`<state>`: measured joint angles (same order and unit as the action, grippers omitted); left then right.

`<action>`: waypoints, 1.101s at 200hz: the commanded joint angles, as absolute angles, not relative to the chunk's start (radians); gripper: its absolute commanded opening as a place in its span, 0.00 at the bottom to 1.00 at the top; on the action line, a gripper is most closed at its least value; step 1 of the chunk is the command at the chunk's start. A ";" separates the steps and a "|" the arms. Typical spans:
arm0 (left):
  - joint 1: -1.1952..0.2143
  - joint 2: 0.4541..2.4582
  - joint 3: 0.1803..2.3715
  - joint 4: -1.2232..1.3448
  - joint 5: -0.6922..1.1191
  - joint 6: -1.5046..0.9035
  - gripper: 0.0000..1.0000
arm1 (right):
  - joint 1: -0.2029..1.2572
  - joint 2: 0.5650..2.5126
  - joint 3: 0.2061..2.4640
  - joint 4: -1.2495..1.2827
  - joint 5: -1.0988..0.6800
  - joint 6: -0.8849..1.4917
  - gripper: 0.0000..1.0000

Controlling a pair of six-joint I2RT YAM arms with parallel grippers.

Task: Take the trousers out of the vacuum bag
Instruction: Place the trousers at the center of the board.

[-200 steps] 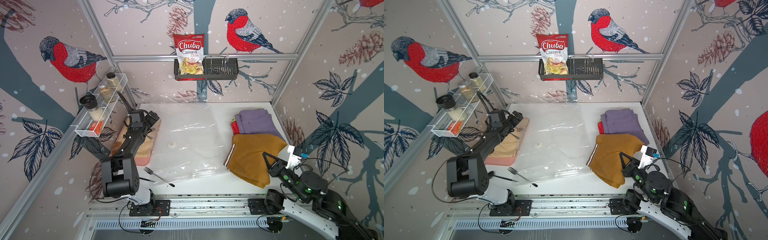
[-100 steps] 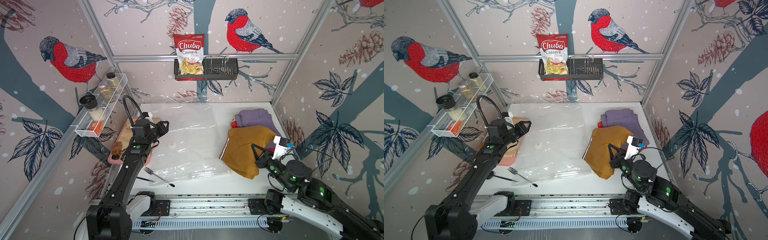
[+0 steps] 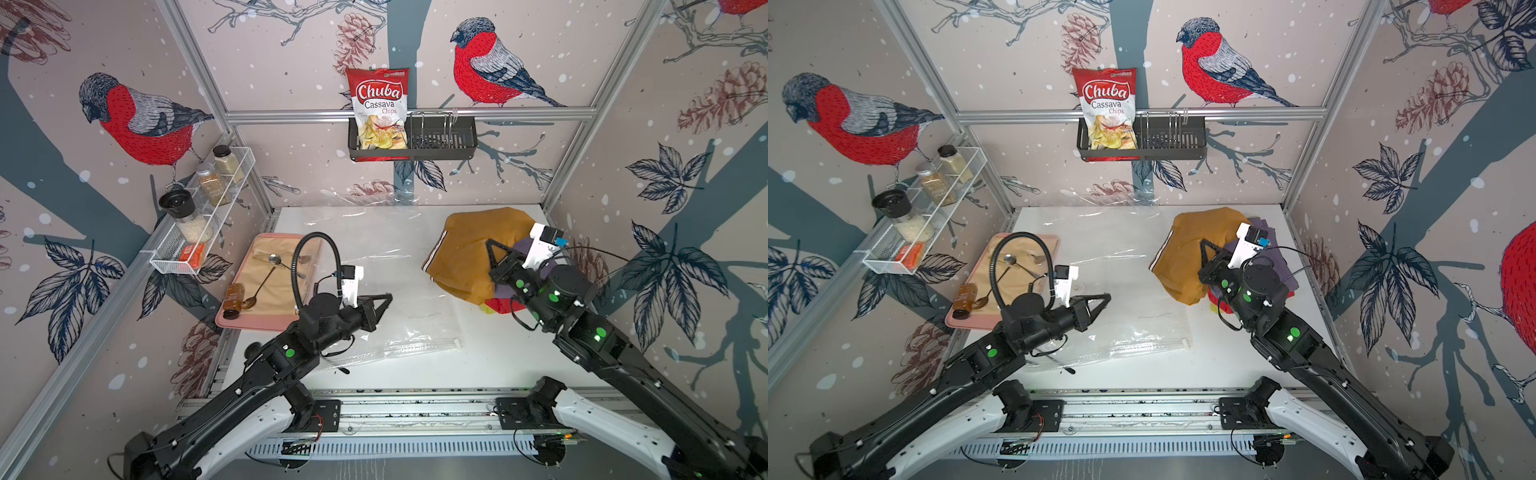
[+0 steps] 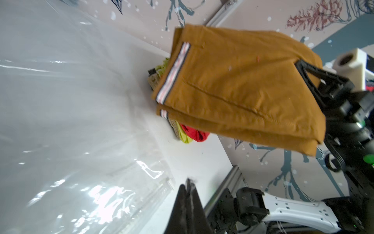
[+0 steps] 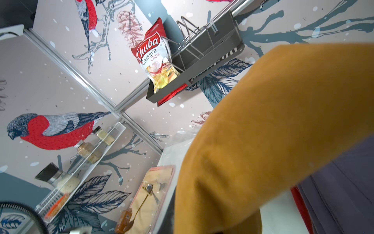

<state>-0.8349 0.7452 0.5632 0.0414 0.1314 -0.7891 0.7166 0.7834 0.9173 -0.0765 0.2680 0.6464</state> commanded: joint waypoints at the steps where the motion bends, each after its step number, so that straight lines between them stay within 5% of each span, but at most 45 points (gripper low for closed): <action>1: -0.926 0.854 0.558 0.294 0.014 -0.847 0.00 | 0.646 0.805 0.933 0.156 0.083 0.710 0.00; 71: -1.071 1.368 0.804 0.639 0.028 -0.873 0.00 | 0.516 0.808 0.942 0.223 -0.020 0.765 0.00; 220: -1.091 1.792 1.083 0.835 -0.009 -1.107 0.00 | 0.451 0.692 0.871 0.320 0.006 0.862 0.00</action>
<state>-1.1030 1.7493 1.0302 0.7231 0.0074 -1.0740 0.4511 0.7181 0.8894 0.1436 0.0006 0.8249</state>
